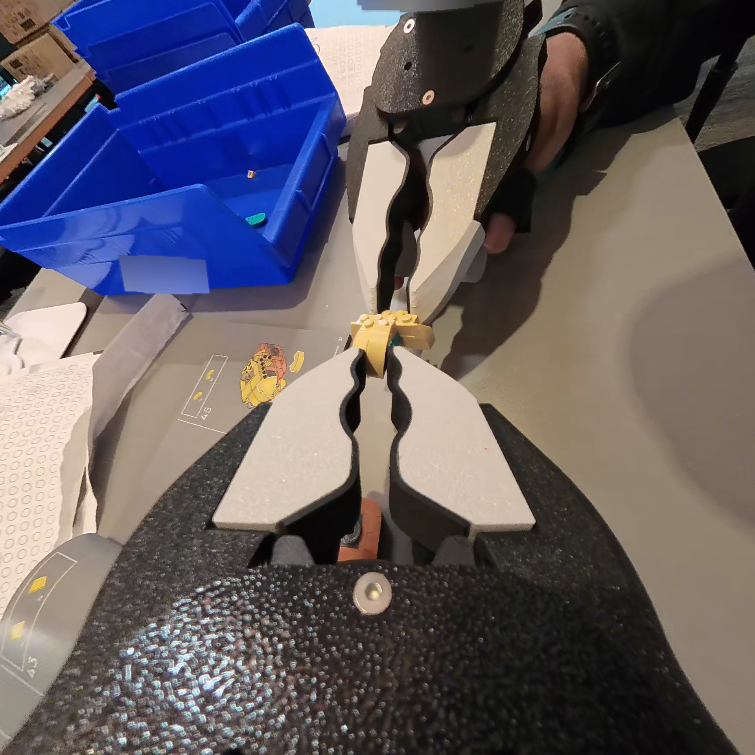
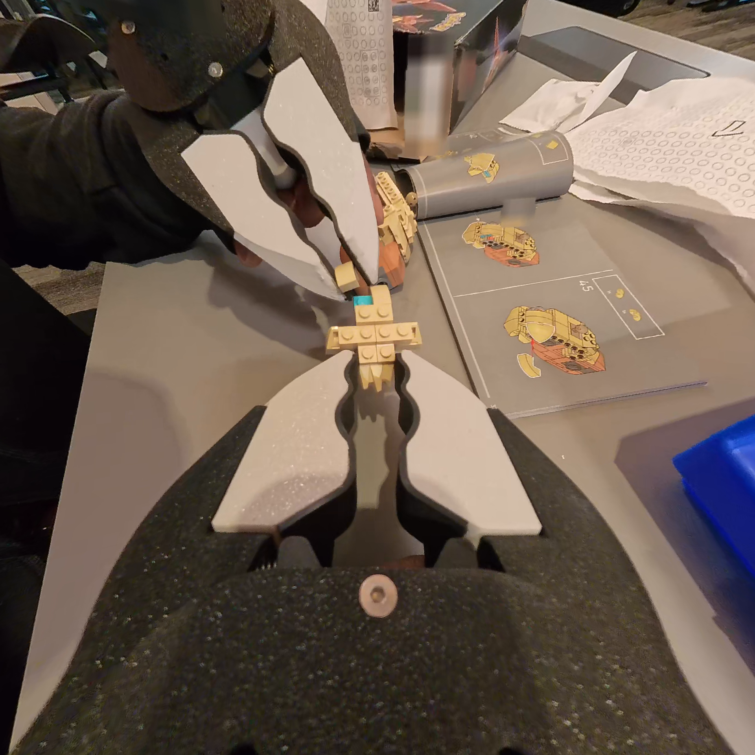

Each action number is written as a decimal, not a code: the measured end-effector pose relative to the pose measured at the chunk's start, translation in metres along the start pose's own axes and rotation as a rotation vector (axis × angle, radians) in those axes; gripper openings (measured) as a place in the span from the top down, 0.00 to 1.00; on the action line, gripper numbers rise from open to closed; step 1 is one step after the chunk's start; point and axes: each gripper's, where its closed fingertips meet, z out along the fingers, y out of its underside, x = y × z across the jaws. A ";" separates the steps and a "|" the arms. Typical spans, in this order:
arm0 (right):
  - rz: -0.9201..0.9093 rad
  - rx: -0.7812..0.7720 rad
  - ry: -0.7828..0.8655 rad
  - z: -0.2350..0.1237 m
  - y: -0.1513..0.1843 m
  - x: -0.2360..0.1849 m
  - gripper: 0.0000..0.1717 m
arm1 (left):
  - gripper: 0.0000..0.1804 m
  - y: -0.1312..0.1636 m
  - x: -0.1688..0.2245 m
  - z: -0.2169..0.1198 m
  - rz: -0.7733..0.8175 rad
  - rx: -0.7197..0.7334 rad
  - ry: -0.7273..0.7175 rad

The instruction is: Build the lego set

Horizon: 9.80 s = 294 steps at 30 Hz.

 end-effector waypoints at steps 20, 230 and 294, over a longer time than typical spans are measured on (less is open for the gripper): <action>0.047 0.073 -0.089 -0.003 -0.009 -0.013 0.90 | 0.95 -0.015 -0.002 -0.002 -0.014 0.142 -0.014; 0.585 0.450 -0.510 -0.036 -0.054 -0.028 0.90 | 0.91 -0.062 0.007 -0.020 0.401 0.369 0.024; -0.092 -0.157 -0.094 -0.007 0.026 -0.006 0.90 | 0.85 -0.015 -0.127 -0.118 -0.120 0.504 -0.444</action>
